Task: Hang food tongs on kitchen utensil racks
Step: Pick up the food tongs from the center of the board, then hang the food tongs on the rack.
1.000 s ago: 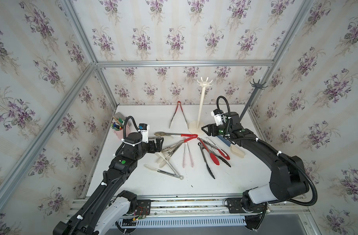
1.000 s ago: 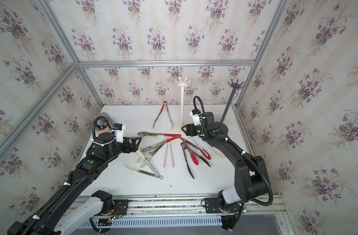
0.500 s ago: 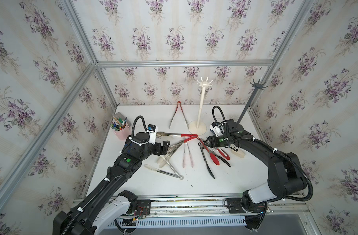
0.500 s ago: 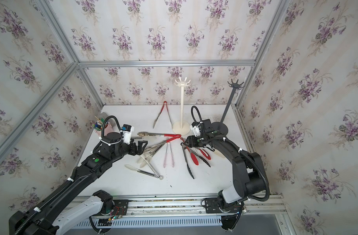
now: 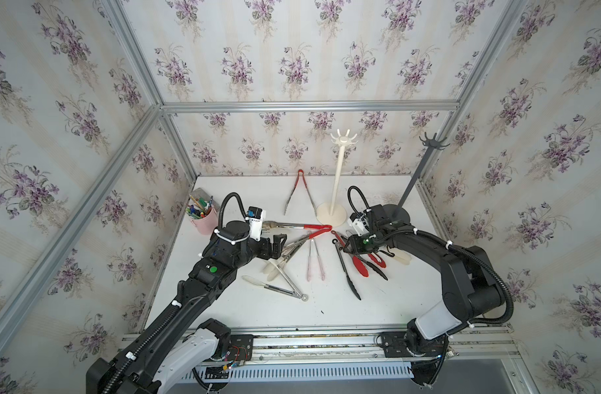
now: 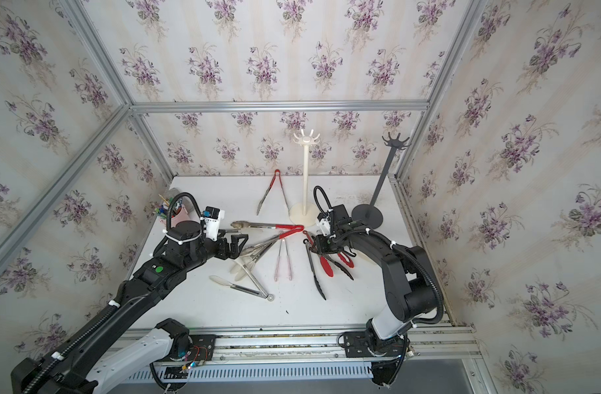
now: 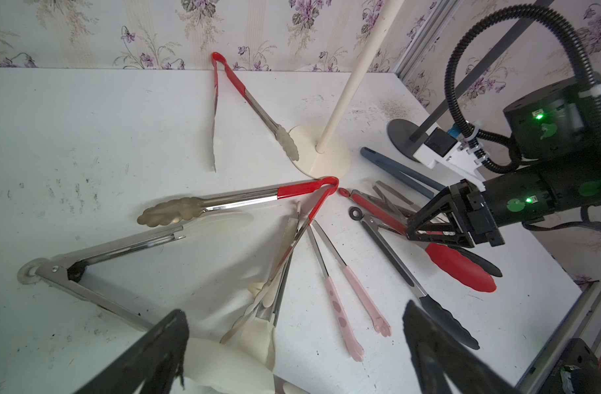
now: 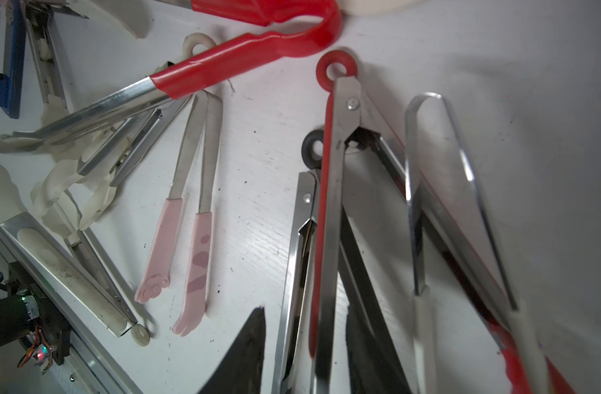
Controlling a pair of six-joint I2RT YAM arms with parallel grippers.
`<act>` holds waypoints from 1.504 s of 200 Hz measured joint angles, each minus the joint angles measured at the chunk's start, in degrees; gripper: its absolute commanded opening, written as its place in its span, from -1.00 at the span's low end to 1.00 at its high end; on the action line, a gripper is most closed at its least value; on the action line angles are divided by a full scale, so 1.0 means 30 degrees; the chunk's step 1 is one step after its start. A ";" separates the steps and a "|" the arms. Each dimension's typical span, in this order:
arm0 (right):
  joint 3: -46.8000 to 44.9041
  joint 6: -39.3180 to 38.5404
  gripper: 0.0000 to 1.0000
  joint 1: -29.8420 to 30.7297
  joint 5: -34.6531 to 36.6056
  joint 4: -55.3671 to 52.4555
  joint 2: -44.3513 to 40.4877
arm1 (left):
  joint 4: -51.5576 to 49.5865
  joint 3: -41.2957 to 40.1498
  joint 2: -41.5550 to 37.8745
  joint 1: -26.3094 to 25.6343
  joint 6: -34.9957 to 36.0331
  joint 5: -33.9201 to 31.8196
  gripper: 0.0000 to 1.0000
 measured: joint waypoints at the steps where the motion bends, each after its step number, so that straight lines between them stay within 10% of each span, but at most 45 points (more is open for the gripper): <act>1: 0.0000 0.0000 -0.32 0.0000 0.0007 0.0000 0.0007 | 0.0000 0.0000 0.0000 -0.0007 -0.0007 0.0000 0.99; 108: 0.0357 -0.0517 -0.97 0.0503 0.0947 -0.0430 0.0255 | 0.0000 0.0437 0.0270 -0.0036 0.0022 0.0036 0.99; 301: 0.0780 0.0306 -1.00 0.0503 -0.0495 0.2441 -0.4146 | 0.0000 0.1027 0.0124 -0.0029 0.0153 -0.0437 0.99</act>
